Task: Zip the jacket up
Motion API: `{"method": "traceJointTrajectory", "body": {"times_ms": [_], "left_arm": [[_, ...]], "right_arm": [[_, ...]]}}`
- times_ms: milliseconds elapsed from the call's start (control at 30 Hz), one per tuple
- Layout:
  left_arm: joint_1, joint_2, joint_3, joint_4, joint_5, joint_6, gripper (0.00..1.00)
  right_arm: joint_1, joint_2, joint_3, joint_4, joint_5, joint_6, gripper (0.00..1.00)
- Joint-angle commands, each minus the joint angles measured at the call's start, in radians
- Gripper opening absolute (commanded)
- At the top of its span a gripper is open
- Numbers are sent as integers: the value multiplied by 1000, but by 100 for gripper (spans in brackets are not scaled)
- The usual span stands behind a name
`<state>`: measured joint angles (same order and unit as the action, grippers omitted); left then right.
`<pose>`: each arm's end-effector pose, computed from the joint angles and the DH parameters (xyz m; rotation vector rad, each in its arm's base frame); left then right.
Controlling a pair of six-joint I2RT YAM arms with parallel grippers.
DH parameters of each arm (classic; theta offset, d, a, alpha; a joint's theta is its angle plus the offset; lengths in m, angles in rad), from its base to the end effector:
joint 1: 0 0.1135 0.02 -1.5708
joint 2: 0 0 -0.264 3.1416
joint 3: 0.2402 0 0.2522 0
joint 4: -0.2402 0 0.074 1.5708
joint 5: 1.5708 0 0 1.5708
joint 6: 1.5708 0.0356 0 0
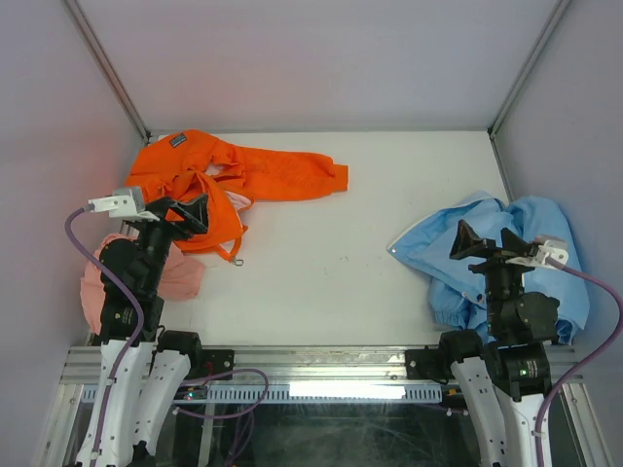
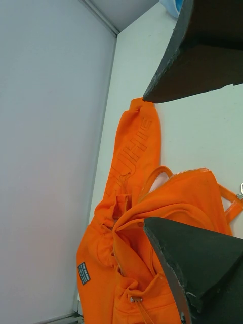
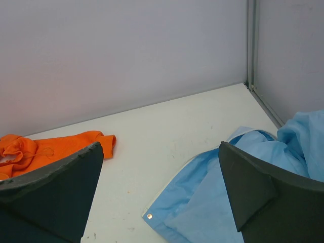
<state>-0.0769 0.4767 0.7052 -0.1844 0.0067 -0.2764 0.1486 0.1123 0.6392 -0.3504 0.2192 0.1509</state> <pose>0.1196 -0.0095 0.3534 -0.1474 1.5265 -0.2867 0.0469 -0.0008 0.3372 0.1839 1.3871 0.0962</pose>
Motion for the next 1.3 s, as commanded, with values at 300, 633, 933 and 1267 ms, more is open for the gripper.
{"method": "traceJointTrajectory", "body": {"times_ms": [300, 633, 933, 1267], "left_arm": [[8, 26, 10, 36, 10, 15, 99], [9, 249, 101, -51, -150, -71, 99], [10, 753, 285, -93, -332, -276, 99], [10, 1311, 586, -102, -403, -242, 99]], "right_arm": [[7, 30, 21, 36, -29, -3, 99], [6, 32, 19, 25, -25, 15, 99], [6, -2, 13, 24, -47, 16, 99], [11, -65, -1, 27, -63, 18, 99]]}}
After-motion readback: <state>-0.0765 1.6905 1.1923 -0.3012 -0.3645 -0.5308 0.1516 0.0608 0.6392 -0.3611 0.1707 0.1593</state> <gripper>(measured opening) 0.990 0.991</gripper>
